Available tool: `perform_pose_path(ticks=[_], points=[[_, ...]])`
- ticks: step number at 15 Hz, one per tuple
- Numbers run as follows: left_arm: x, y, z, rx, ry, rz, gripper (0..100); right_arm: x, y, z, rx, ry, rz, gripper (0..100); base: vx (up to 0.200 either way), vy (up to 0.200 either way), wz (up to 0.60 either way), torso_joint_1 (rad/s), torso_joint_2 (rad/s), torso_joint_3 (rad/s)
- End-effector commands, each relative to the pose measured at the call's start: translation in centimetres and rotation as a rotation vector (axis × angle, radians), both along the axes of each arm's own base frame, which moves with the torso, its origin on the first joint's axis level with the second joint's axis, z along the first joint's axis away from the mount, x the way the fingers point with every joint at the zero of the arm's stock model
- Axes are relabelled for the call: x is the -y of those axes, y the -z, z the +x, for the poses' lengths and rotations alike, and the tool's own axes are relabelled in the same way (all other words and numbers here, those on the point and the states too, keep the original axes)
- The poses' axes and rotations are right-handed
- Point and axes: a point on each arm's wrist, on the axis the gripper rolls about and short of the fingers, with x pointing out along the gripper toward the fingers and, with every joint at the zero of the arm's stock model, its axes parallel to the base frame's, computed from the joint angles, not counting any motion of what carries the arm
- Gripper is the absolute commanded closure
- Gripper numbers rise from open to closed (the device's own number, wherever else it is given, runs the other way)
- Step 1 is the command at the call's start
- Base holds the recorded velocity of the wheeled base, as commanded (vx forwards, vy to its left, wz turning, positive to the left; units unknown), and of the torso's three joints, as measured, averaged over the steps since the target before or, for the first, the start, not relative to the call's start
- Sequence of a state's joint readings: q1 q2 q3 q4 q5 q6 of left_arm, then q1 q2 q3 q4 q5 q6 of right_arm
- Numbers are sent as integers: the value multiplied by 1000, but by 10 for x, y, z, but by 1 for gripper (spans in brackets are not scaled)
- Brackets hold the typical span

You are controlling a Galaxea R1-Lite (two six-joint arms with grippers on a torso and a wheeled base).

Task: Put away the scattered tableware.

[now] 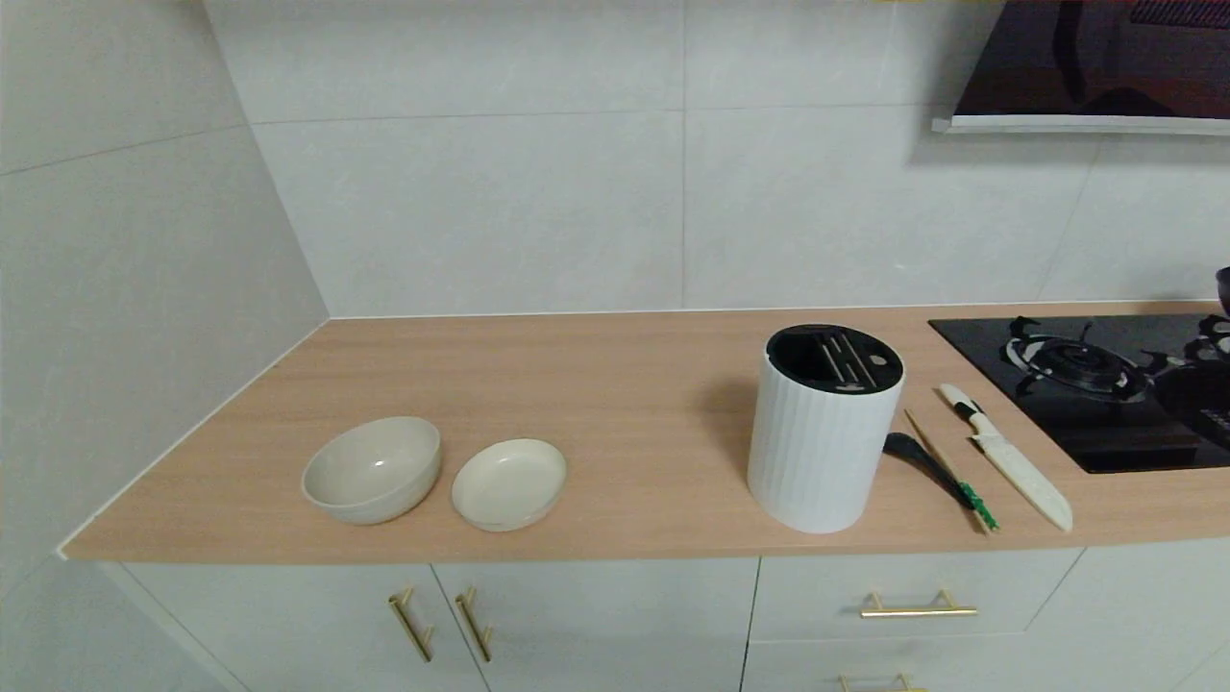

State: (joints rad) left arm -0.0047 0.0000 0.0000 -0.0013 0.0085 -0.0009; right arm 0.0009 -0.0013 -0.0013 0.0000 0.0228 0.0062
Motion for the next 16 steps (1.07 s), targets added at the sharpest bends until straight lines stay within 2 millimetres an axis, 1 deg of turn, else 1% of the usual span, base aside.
perform_pose_path(ticks=[1, 16], points=[[0, 0, 0, -1, -1, -1, 0, 0, 0, 0, -1, -1, 0, 0, 0, 200, 0, 2, 2, 2], [0, 0, 0, -1, -1, -1, 0, 0, 0, 0, -1, -1, 0, 0, 0, 200, 0, 2, 1, 3]])
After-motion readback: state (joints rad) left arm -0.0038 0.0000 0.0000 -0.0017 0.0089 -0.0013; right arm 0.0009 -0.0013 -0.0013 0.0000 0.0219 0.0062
